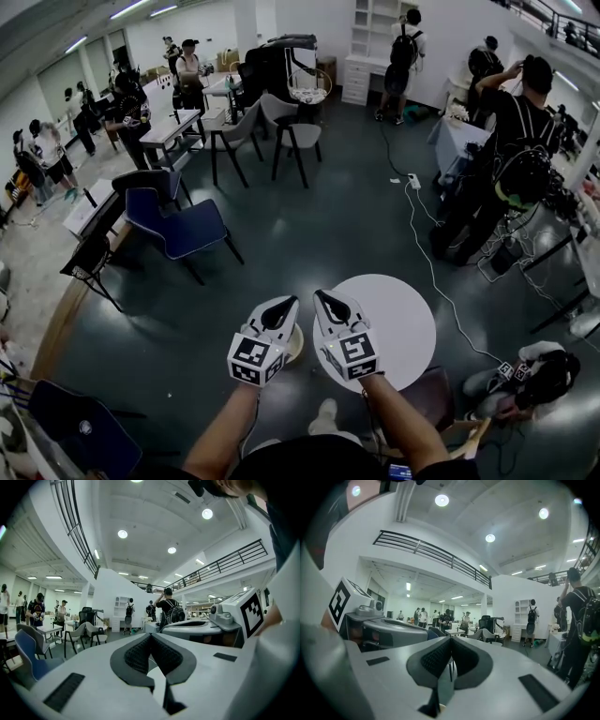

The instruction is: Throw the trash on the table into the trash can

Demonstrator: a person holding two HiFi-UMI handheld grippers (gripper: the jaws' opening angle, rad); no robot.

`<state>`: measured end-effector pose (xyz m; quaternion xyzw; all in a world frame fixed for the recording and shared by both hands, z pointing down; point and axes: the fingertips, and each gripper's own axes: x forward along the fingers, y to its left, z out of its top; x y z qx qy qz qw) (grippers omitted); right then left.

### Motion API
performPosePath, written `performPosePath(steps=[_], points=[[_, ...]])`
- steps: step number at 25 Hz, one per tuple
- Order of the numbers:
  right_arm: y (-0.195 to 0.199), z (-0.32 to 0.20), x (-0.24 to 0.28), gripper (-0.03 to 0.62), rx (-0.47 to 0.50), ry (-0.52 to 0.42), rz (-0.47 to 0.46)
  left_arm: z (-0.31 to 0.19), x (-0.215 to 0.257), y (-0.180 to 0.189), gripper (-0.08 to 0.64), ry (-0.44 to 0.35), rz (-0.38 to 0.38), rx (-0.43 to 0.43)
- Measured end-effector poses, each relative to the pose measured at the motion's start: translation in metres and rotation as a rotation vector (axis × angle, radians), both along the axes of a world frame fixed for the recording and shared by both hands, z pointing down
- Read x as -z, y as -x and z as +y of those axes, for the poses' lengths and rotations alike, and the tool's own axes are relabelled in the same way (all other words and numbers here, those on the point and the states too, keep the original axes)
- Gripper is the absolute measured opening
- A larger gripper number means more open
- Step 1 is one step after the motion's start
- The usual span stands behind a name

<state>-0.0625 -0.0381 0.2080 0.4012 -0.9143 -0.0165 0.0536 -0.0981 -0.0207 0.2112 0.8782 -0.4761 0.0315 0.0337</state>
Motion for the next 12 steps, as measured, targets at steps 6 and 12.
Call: performPosePath(steps=[6,12], points=[[0.026,0.042,0.011,0.018,-0.011,-0.016,-0.011,0.042,0.013,0.030,0.014,-0.029,-0.003,-0.012],[0.042,0.083,0.022,0.018,-0.019,-0.035,-0.023,0.080,0.024,0.041,0.014,-0.057,-0.009,-0.040]])
